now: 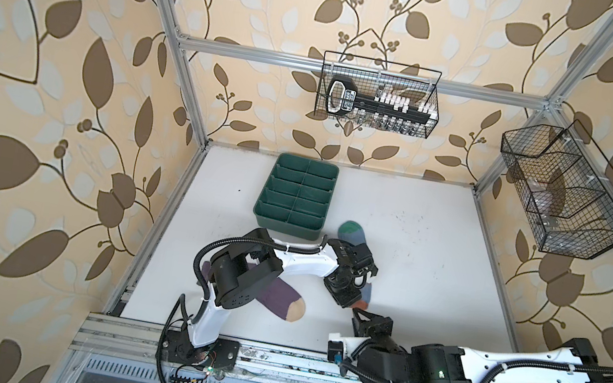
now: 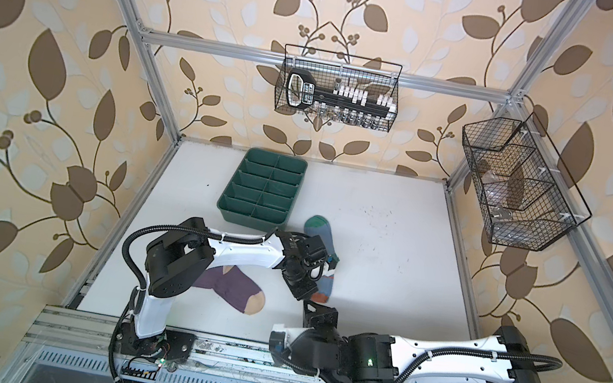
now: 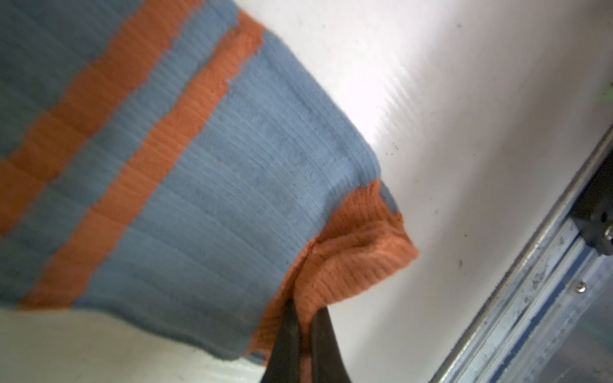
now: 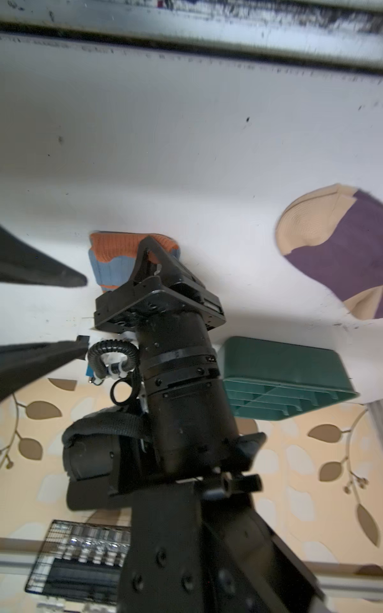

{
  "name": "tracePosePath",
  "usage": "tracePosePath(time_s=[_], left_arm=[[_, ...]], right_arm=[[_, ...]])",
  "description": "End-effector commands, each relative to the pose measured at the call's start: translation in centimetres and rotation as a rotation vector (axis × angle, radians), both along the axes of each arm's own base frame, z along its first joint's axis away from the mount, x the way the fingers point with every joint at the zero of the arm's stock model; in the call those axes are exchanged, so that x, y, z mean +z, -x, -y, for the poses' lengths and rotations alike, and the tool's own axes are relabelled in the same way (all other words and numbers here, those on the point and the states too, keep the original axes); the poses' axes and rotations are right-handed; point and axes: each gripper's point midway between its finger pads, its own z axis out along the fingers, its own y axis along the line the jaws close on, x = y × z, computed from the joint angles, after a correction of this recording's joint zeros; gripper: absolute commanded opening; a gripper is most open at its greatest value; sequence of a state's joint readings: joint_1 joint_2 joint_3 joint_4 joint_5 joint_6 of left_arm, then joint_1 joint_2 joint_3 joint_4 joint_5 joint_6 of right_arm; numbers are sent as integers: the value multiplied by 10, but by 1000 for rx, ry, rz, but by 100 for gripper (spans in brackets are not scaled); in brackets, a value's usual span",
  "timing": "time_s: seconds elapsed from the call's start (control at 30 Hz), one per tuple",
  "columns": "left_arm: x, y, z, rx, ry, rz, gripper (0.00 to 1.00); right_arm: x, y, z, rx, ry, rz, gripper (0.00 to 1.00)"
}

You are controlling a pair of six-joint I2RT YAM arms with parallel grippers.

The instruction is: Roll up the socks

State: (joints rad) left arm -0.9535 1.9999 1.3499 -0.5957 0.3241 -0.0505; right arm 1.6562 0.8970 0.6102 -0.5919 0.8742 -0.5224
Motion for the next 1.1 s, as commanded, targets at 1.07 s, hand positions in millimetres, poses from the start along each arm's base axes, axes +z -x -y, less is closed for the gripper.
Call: tracePosePath(time_s=[1.07], left_arm=[[-54, 18, -70, 98, -302, -328, 0]], right_arm=[[-121, -84, 18, -150, 138, -223, 64]])
